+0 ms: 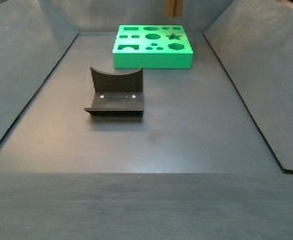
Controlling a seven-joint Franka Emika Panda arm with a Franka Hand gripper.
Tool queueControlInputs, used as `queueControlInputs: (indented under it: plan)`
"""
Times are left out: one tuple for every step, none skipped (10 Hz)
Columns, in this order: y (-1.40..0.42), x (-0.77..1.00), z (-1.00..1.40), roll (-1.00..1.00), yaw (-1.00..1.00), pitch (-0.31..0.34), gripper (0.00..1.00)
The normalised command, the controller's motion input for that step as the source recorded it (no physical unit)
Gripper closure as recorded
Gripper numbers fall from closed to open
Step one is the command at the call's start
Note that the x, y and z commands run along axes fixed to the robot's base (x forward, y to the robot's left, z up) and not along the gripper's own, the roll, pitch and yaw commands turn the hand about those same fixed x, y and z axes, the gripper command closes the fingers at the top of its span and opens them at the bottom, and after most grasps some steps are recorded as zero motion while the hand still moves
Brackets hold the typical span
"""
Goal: Insert the star object.
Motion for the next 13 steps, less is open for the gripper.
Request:
queueControlInputs:
  plan:
    - [0.0, 0.0, -0.78, 0.0, -1.0, -0.024, 1.0]
    - [0.0, 0.0, -0.68, 0.0, -1.0, 0.0, 1.0]
    - [0.0, 0.0, -0.61, 0.0, -1.0, 0.0, 1.0]
    - [0.0, -0.05, -0.55, 0.0, -1.0, 0.0, 1.0]
    - [0.0, -0.05, -0.47, 0.0, -1.0, 0.0, 1.0]
    - [0.17, -0.28, -0.26, 0.0, -0.76, 0.044, 1.0]
    - [0.14, -0.32, -0.04, -0.03, -0.28, 0.0, 1.0]
    - [0.1, -0.25, 0.0, -0.04, -0.08, 0.0, 1.0]
    - [0.1, -0.3, 0.0, -0.11, 0.0, -0.06, 1.0]
    - [0.17, -0.42, 0.0, -0.14, 0.0, -0.103, 1.0]
    - [0.27, -0.57, -0.01, -0.14, -0.03, -0.093, 1.0]
    - [0.13, -0.45, -0.14, -0.05, -0.1, -0.05, 1.0]
    - [-0.01, 0.0, -0.37, -0.12, -0.26, -0.043, 1.0]
